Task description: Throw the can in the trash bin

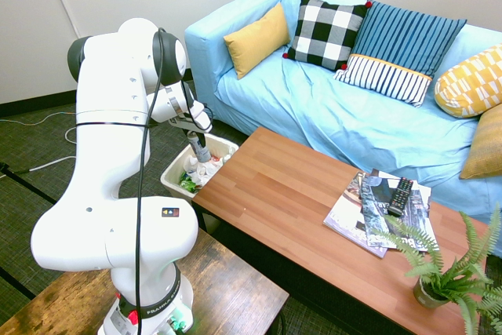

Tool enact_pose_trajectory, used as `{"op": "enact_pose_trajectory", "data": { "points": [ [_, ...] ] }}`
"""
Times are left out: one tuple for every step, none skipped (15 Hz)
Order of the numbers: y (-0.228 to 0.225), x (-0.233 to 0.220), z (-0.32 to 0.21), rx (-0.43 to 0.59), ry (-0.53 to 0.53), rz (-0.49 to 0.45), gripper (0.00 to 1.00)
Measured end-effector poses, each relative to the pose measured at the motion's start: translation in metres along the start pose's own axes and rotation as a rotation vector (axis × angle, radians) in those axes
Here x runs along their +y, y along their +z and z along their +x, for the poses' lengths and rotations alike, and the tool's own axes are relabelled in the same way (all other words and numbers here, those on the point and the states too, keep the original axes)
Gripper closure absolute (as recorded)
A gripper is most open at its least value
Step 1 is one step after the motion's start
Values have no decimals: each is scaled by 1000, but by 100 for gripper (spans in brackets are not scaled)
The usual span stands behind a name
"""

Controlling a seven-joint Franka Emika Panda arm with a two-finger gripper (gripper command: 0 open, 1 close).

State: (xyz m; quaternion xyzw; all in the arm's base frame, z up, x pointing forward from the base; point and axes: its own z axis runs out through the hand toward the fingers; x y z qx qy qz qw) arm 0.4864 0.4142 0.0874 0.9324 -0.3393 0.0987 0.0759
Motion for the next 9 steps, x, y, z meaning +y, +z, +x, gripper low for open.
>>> {"op": "enact_pose_trajectory", "data": {
  "points": [
    [-2, -1, -1, 5, 0, 3, 0],
    [-4, -2, -2, 9, 2, 6, 0],
    [-6, -3, -3, 11, 2, 10, 0],
    [-8, -4, -3, 13, 3, 13, 0],
    [-10, -4, -4, 15, 5, 16, 0],
    [-12, -5, -3, 16, 7, 18, 0],
    [-13, -5, -3, 18, 12, 20, 0],
    [-14, -5, -2, 19, 17, 22, 0],
    [-16, -6, -1, 24, 26, 24, 0]
  ]
}}
